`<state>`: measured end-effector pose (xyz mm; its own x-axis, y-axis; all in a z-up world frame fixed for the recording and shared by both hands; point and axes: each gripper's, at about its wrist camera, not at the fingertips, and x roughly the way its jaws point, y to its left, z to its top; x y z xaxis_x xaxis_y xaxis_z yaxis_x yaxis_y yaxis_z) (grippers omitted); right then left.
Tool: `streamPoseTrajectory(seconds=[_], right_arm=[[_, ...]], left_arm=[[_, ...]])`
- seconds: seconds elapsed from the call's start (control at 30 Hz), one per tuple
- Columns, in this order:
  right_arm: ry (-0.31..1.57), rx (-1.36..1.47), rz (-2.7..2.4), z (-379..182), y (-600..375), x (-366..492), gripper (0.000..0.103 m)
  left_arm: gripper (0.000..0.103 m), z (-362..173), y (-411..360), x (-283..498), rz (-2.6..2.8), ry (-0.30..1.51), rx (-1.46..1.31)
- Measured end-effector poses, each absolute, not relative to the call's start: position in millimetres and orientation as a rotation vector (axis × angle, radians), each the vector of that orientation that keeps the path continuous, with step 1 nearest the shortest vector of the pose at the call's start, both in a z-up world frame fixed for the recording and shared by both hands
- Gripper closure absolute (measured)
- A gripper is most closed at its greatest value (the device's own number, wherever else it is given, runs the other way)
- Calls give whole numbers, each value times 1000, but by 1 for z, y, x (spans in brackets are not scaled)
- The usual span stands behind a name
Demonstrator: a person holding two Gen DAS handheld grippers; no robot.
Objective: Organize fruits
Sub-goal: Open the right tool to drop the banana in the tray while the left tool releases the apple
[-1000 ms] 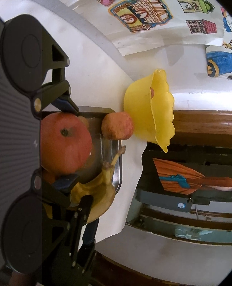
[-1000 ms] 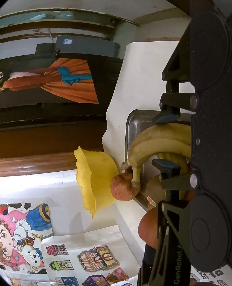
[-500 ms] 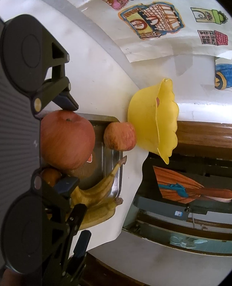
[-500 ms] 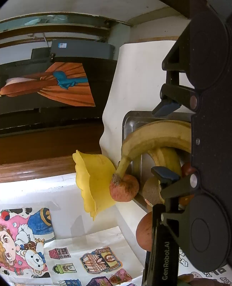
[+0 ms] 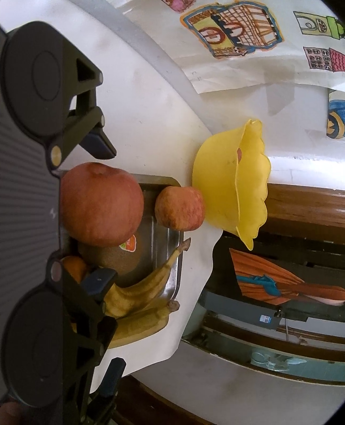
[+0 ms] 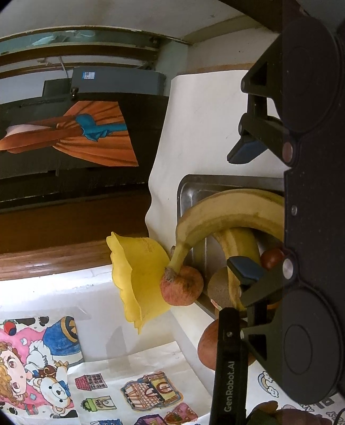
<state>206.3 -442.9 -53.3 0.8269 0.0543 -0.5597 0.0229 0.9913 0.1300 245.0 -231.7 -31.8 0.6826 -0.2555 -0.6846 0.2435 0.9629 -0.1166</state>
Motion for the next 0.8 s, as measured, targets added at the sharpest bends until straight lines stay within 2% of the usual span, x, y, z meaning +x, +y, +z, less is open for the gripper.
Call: streamPoseTrajectory(seconds=[0.8], right_arm=[[579, 119, -23, -47, -438, 192, 2]], left_arm=[[1, -23, -224, 232, -245, 696, -32]])
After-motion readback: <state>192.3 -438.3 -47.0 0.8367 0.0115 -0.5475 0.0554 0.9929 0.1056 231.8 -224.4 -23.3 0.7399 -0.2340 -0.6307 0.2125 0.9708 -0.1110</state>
